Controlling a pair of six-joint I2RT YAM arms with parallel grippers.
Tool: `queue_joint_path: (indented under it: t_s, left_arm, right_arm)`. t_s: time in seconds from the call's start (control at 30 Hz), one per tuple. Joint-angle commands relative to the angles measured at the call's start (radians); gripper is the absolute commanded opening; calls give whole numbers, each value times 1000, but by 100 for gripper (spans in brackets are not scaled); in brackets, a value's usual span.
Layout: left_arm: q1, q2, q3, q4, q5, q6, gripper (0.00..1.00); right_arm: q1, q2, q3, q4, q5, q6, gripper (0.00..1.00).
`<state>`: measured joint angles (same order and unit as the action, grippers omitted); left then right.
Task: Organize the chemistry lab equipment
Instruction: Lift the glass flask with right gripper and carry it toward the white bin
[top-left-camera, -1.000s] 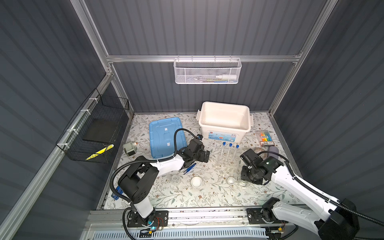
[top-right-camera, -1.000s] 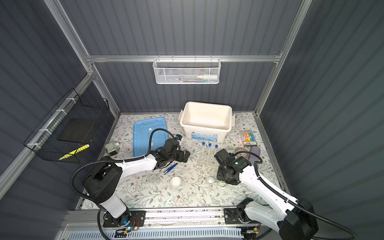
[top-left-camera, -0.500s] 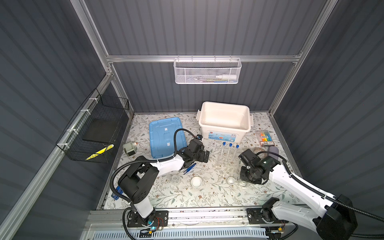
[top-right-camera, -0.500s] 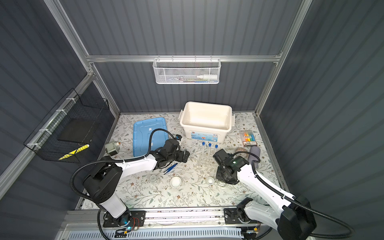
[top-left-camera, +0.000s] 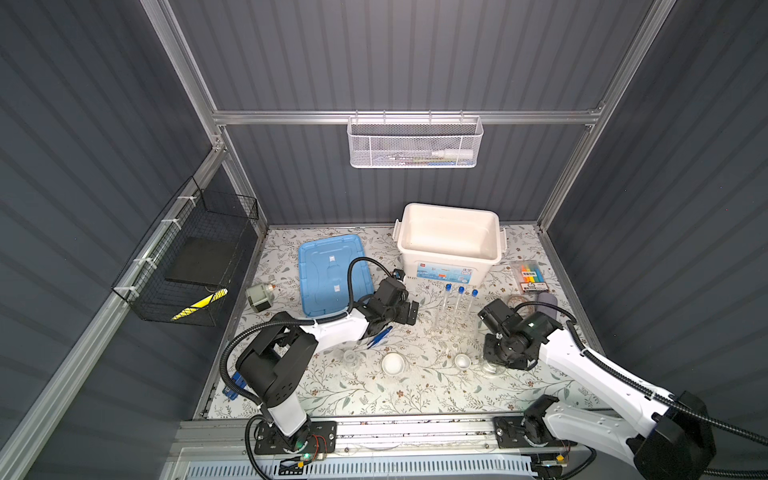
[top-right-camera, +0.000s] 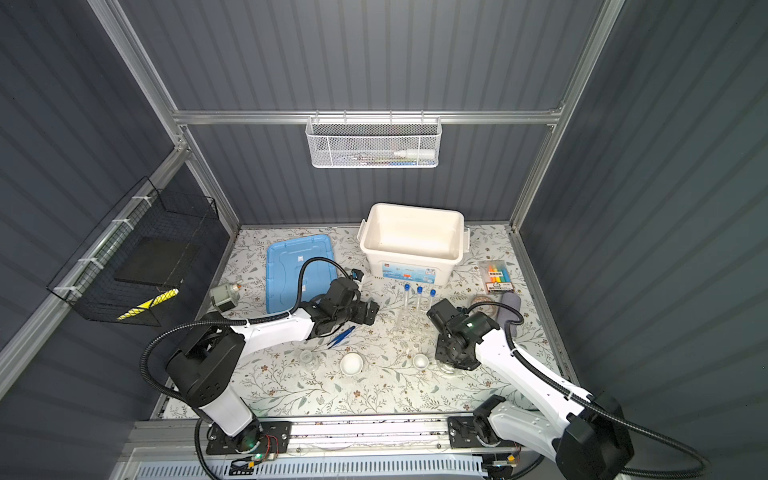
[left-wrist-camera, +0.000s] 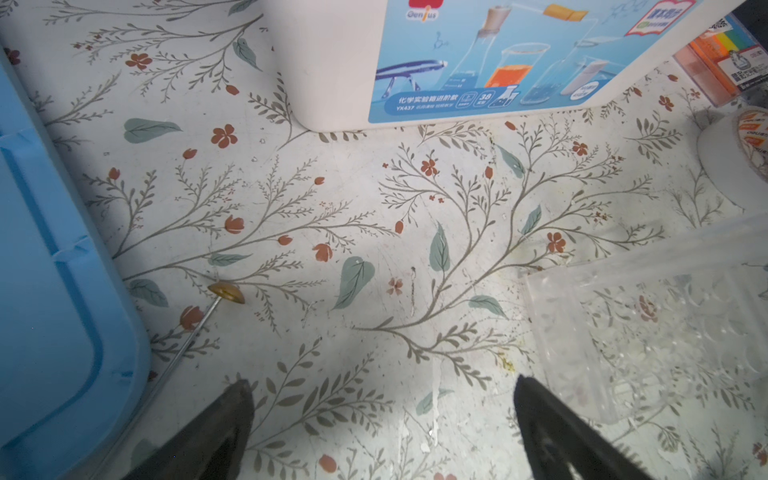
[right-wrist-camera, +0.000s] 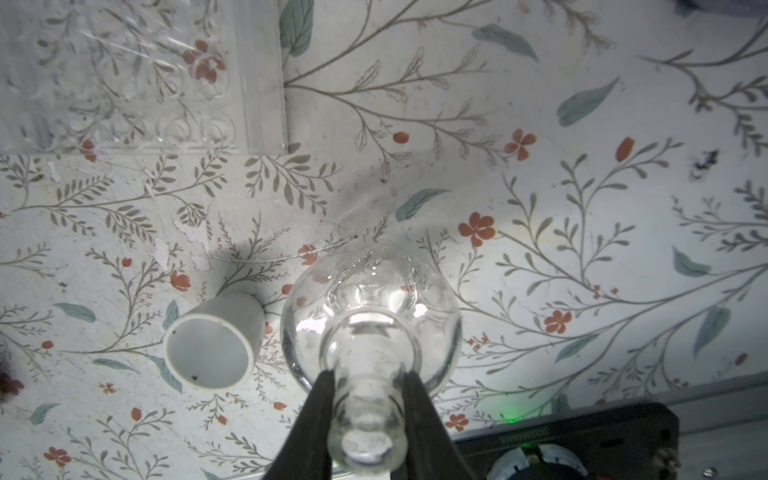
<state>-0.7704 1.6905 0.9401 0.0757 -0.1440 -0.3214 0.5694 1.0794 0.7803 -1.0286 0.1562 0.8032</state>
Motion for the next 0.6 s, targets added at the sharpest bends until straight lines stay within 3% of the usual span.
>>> queue_joint_path:
  t_s: [0.0,0.57]
  left_arm:
    - [5,-35,6,-11,-28,10,100]
    - [44,-91,59,-34,-97,24,100]
  right_arm:
    - [-26,-35,53,-64,68,-40,16]
    - [-281,-48,285,-95,80,-324,16]
